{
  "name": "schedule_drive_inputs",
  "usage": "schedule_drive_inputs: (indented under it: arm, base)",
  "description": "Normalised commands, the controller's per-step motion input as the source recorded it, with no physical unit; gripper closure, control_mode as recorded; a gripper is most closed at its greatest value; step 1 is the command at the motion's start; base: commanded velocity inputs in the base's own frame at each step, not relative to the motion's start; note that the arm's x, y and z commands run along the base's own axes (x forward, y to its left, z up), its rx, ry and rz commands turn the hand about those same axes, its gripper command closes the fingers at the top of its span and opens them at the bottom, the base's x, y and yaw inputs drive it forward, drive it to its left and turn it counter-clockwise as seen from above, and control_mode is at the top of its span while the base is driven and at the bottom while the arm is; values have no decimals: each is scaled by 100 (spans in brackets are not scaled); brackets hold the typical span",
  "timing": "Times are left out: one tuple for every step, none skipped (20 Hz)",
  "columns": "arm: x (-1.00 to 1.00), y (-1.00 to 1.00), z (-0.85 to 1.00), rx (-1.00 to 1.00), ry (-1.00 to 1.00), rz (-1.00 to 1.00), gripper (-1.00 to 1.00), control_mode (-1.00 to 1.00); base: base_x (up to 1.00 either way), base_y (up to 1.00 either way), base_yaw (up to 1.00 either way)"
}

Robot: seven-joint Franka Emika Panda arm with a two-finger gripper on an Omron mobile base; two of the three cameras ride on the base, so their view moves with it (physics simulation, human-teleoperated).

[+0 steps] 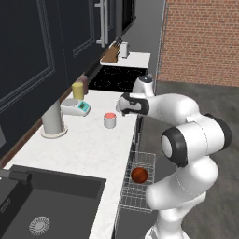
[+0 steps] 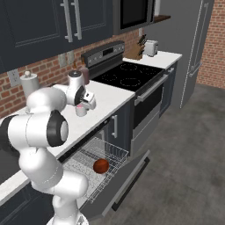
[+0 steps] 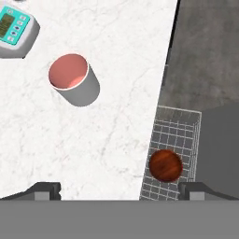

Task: Pick up the cup and bowl from the counter, place them in the dishwasher, and close the dishwasher door.

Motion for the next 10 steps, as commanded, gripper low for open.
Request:
schedule_drive_inputs:
  arm:
    - [33,1,-21,0,0,0,-100,-100]
    - [31,0,-23,0,0,0,-100,-100]
    - [30,0,-24,0,0,0,-100,-100]
    - [29,0,-24,0,0,0,-100,-100]
    - [29,0,-24,0,0,0,-100,-100]
    - [29,0,-24,0,0,0,-100,-100]
    - [28,0,-23,0,0,0,-100,-100]
    - [28,0,-21,0,0,0,-100,-100]
    - [29,1,-21,0,0,0,-100,-100]
    - [29,1,-21,0,0,0,-100,-100]
  base:
    - [0,0,0]
    - [0,0,0]
    - [0,0,0]
    - [0,0,0]
    - [0,0,0]
    - [0,0,0]
    - [0,0,0]
    - [0,0,0]
    - [0,0,0]
    - [0,0,0]
